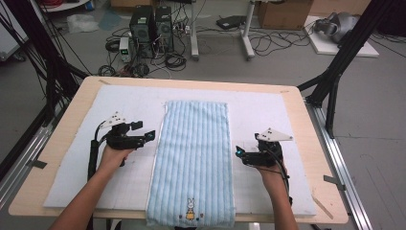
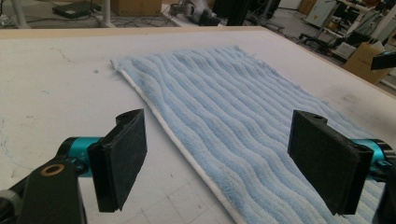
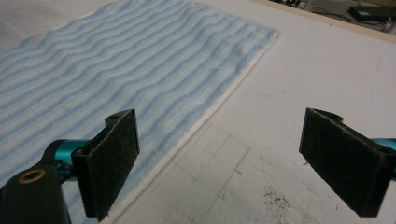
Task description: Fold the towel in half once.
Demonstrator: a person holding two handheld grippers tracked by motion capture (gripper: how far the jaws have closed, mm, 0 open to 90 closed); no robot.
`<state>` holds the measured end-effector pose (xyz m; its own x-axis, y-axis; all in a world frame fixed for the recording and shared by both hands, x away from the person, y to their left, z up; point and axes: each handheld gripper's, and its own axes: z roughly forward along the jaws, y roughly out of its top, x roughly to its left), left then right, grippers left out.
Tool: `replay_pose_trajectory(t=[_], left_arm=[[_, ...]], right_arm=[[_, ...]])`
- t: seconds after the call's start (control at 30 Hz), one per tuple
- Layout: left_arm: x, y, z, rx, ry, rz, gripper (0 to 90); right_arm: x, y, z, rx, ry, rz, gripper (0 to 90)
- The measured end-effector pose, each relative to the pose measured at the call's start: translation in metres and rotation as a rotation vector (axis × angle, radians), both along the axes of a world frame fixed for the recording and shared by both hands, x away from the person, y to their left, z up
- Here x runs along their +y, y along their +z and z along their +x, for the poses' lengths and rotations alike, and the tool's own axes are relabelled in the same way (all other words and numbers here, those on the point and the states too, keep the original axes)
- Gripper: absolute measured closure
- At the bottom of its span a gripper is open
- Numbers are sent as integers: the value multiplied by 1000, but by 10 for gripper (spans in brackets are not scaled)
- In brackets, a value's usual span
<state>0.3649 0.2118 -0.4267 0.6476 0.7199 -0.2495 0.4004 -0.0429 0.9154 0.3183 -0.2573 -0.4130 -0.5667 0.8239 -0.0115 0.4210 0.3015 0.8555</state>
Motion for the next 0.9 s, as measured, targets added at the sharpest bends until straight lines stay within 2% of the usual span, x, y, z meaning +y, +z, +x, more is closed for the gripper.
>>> replay_pose_trajectory(t=[0.13, 0.33, 0.57, 0.67, 0.77, 0.83, 0.9], left_arm=[[-3, 5, 8, 3, 15, 16, 196], [-11, 14, 28, 28, 27, 1, 201], [-24, 24, 50, 46, 55, 41, 215], [-29, 24, 59, 55, 58, 64, 218], [-35, 21, 70, 86, 64, 90, 224], [-38, 17, 76, 97, 69, 84, 231], [-42, 12, 82, 110, 69, 113, 227]], right_arm=[[0, 0, 0, 5, 0, 12, 113], [-2, -1, 0, 4, -1, 11, 113], [0, -1, 0, 12, 7, 19, 113], [0, -1, 0, 13, 7, 29, 113], [1, -1, 0, 16, 8, 38, 113], [1, 0, 0, 13, 12, 40, 113], [1, 0, 0, 13, 10, 54, 113]])
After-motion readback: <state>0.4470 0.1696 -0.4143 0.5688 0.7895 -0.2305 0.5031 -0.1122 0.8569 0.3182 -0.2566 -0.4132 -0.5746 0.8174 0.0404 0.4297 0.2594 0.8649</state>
